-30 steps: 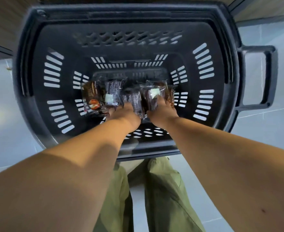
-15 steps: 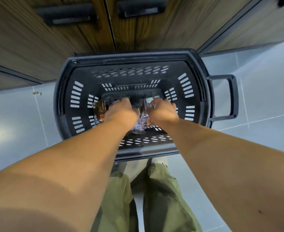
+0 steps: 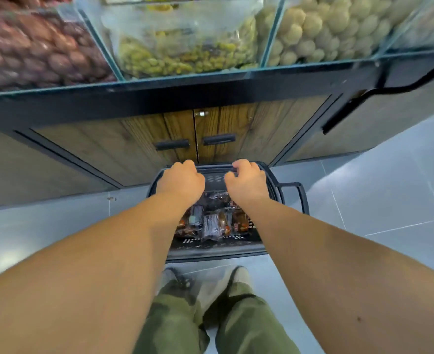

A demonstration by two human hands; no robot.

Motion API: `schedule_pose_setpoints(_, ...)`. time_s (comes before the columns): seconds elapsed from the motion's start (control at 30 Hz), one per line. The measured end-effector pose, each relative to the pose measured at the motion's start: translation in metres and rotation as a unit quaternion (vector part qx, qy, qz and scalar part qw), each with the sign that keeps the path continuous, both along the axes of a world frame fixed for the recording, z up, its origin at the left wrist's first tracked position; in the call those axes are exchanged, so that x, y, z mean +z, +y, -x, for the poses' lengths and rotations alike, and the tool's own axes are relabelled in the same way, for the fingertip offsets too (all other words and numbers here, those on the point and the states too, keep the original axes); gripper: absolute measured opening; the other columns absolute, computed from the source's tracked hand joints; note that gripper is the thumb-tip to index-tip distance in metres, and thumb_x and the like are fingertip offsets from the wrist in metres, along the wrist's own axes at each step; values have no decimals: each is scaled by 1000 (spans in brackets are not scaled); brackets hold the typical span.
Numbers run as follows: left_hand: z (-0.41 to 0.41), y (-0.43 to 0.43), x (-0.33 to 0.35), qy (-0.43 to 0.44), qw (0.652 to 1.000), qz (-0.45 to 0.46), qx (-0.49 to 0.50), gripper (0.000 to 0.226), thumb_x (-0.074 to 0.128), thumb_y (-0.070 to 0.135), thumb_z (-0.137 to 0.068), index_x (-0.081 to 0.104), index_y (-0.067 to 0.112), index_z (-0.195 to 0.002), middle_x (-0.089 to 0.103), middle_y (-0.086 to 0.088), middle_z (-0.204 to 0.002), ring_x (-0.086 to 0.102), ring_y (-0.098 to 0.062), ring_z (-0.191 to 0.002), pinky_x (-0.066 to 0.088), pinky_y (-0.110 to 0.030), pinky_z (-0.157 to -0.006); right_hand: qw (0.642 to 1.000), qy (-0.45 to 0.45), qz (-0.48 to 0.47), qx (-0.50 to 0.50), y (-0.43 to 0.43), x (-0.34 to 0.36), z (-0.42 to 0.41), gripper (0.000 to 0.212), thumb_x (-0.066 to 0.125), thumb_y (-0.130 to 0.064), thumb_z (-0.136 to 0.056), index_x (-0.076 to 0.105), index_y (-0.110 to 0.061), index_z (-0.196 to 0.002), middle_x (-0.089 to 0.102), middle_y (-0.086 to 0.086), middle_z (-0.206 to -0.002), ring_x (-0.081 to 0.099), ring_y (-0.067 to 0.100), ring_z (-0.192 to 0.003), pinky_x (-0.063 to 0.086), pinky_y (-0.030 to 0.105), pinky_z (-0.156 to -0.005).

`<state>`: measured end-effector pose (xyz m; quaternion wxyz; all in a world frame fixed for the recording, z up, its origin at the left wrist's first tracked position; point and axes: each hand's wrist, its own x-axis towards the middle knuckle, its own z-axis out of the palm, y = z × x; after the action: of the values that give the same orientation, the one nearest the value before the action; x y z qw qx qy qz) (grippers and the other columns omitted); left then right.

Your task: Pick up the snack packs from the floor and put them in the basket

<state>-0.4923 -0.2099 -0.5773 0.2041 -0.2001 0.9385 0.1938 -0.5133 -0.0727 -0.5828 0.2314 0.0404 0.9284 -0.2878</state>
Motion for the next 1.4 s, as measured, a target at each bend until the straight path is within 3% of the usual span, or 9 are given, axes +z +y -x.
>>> schedule_pose_setpoints(0.13,-21,-7,62,38,999,-9,12,24,35,25,-97,52,13,-109,56,-12,-114,51,-33,-103,47,-46,-89,998,62,31,-9,-9,71,-12,35,42,-25,-97,51,-16,-129,50,10,-129,42,31,-119,34,38,-100)
schedule_pose_setpoints(0.23,-40,-10,99,59,998,-21,18,30,33,24,-97,50,14,-119,55,-11,-120,50,-32,-108,46,-45,-91,994,92,53,-7,-17,112,-24,34,42,-25,-96,52,-16,-127,52,9,-126,44,29,-116,36,37,-98)
schedule_pose_setpoints(0.4,-81,-13,141,71,997,15,28,31,34,28,-98,48,13,-121,54,-11,-120,50,-32,-110,43,-41,-86,993,94,78,0,-34,153,-54,33,44,-25,-97,53,-16,-127,53,8,-126,48,27,-115,39,37,-100)
schedule_pose_setpoints(0.53,-121,-20,153,61,996,62,36,30,34,31,-98,49,14,-117,55,-10,-120,50,-30,-111,42,-39,-87,993,58,104,20,-48,164,-88,33,46,-26,-96,55,-17,-127,56,7,-126,53,25,-114,43,39,-103)
schedule_pose_setpoints(0.7,-144,-37,158,64,988,37,136,31,34,32,-99,53,13,-114,54,-11,-119,50,-30,-111,43,-39,-88,992,35,96,73,-60,165,-114,34,47,-28,-96,54,-21,-129,52,2,-128,52,22,-115,44,36,-101)
schedule_pose_setpoints(0.93,-172,-50,160,73,950,-17,304,29,36,25,-96,58,9,-105,62,-14,-109,57,-32,-99,41,-33,-76,980,13,86,181,-86,159,-122,33,46,-29,-95,52,-24,-126,51,0,-125,51,20,-113,45,40,-101)
schedule_pose_setpoints(1.13,-200,-61,141,76,913,-44,398,23,42,19,-93,58,3,-95,65,-19,-100,59,-35,-91,48,-37,-79,960,-4,66,271,-98,154,-128,33,44,-29,-96,51,-22,-127,50,1,-126,48,21,-117,41,40,-103)
schedule_pose_setpoints(1.27,-207,-72,143,90,896,-47,432,22,42,18,-93,57,5,-101,63,-17,-105,58,-35,-97,46,-36,-82,950,0,70,303,-114,159,-133,33,44,-29,-97,49,-22,-128,50,0,-127,47,20,-117,41,38,-102)
schedule_pose_setpoints(1.4,-199,-110,174,176,896,-28,407,18,46,21,-92,57,13,-104,64,-7,-105,58,-30,-97,46,-33,-81,938,31,101,330,-154,182,-127,32,45,-27,-97,50,-21,-128,51,0,-122,48,19,-114,41,35,-100)
